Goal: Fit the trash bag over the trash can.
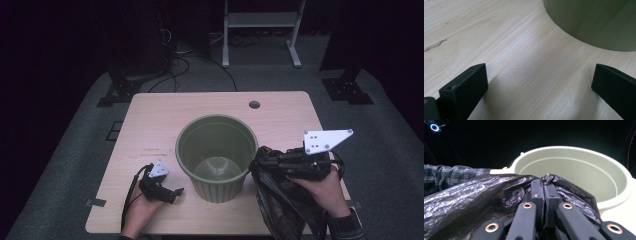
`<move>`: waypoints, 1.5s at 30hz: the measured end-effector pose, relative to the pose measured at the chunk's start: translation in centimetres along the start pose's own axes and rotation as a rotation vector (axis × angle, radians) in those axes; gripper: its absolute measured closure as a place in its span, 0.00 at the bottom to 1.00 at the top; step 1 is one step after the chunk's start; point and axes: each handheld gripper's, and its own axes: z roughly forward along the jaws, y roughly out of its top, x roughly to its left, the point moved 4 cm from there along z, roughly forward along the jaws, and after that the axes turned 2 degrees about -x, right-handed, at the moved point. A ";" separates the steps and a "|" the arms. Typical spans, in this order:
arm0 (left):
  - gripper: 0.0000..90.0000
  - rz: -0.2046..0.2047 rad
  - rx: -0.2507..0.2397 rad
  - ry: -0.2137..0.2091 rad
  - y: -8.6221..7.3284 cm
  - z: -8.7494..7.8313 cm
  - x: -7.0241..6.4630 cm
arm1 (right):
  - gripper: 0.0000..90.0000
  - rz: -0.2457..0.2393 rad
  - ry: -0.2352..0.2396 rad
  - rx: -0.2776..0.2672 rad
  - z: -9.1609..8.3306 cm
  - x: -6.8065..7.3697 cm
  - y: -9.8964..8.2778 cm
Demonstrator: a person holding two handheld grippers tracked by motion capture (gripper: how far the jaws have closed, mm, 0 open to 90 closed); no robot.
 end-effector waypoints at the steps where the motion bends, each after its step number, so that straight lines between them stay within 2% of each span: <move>1: 0.00 0.000 0.000 0.000 0.0 0.0 0.0 | 0.98 -0.004 0.004 0.001 0.1 -0.1 0.3; 8: 0.00 0.000 0.000 0.000 0.0 0.0 0.0 | 0.98 0.002 0.083 -0.038 0.8 -0.6 2.4; 20: 0.00 0.001 0.001 0.000 0.0 0.0 0.0 | 0.97 -0.038 0.084 -0.014 3.2 -1.2 5.5; 31: 0.00 0.000 0.000 0.000 0.0 0.0 0.0 | 0.97 -0.054 0.091 0.022 6.3 -2.0 7.5; 36: 0.00 0.000 0.001 0.000 0.0 0.0 0.0 | 0.97 -0.048 0.121 0.019 7.9 -2.5 8.4; 40: 0.00 0.000 0.000 -0.001 0.0 0.0 0.0 | 0.97 -0.055 0.118 0.015 8.6 -2.9 8.9; 45: 0.00 0.000 0.001 -0.001 0.0 0.0 0.0 | 0.98 -0.064 0.111 -0.017 9.1 -3.2 10.4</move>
